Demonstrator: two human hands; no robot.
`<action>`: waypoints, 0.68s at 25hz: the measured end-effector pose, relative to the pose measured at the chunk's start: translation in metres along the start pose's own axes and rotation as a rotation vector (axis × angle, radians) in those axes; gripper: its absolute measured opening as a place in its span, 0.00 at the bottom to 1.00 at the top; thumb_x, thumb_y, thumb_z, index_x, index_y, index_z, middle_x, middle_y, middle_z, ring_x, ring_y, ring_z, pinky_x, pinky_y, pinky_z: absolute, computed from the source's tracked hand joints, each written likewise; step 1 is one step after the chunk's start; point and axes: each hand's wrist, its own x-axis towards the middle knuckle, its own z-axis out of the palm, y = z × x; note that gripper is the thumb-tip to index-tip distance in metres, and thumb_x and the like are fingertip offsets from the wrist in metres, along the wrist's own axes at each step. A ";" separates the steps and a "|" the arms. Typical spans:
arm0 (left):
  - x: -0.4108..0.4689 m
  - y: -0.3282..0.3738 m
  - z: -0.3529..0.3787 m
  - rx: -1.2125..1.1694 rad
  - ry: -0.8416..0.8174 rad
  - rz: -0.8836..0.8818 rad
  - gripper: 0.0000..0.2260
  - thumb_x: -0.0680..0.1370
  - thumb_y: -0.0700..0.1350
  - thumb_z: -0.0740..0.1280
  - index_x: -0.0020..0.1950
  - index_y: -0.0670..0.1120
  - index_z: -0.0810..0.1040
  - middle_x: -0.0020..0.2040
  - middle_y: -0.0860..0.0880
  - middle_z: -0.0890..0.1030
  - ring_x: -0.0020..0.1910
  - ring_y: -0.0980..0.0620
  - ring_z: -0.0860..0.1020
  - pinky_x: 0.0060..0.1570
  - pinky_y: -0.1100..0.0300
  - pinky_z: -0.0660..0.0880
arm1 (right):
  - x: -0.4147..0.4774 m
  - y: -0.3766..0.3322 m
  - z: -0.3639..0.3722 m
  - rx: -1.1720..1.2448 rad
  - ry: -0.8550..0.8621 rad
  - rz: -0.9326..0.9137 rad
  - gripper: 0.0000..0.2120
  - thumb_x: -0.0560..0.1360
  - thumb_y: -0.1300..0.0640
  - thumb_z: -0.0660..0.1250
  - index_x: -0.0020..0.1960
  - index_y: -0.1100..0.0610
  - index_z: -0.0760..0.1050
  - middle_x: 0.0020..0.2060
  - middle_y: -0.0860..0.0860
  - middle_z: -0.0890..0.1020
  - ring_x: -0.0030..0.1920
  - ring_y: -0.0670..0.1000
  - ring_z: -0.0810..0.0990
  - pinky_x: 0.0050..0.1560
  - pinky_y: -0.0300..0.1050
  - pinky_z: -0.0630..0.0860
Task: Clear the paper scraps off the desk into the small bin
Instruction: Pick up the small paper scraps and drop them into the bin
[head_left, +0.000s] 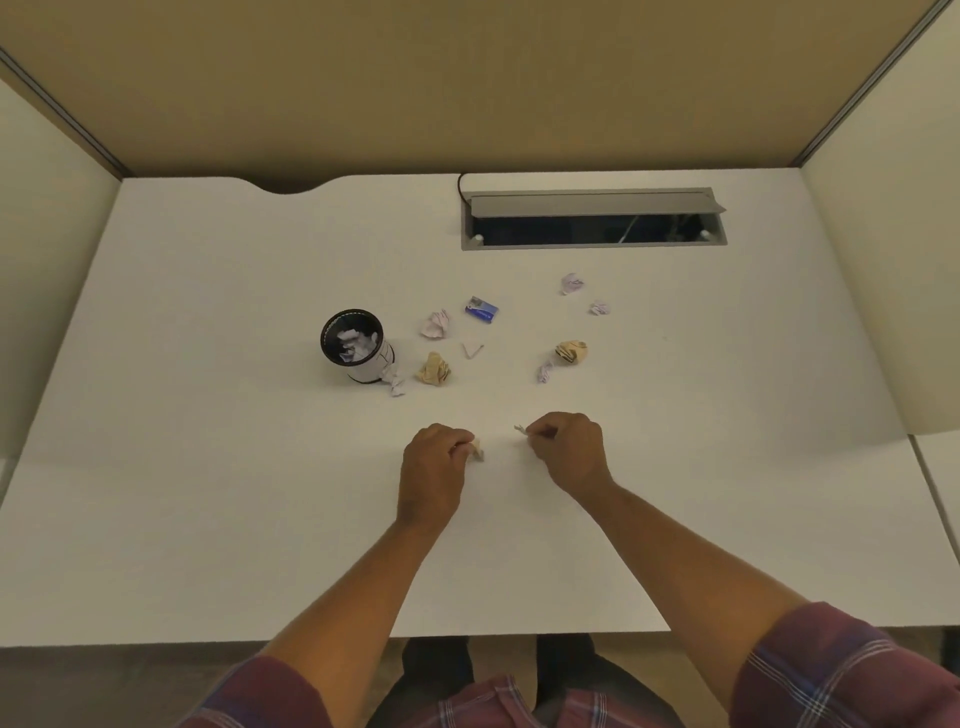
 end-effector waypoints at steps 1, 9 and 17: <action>0.002 -0.004 -0.008 -0.031 0.029 -0.016 0.05 0.77 0.39 0.72 0.51 0.47 0.86 0.48 0.51 0.85 0.48 0.55 0.80 0.53 0.60 0.78 | 0.002 -0.011 0.002 0.024 -0.001 -0.011 0.07 0.72 0.64 0.70 0.40 0.55 0.85 0.31 0.42 0.82 0.35 0.45 0.80 0.40 0.37 0.72; 0.015 -0.052 -0.074 -0.322 0.227 -0.409 0.06 0.75 0.39 0.74 0.48 0.50 0.86 0.42 0.57 0.85 0.41 0.62 0.83 0.50 0.59 0.83 | 0.035 -0.145 0.050 -0.015 0.003 -0.322 0.06 0.74 0.62 0.69 0.45 0.56 0.86 0.41 0.47 0.86 0.34 0.37 0.77 0.39 0.22 0.70; 0.018 -0.095 -0.110 -0.475 0.259 -0.523 0.07 0.75 0.39 0.75 0.45 0.52 0.85 0.41 0.53 0.87 0.42 0.54 0.86 0.50 0.57 0.83 | 0.073 -0.225 0.104 -0.179 -0.058 -0.432 0.11 0.77 0.65 0.62 0.48 0.60 0.85 0.45 0.56 0.86 0.45 0.53 0.82 0.45 0.40 0.74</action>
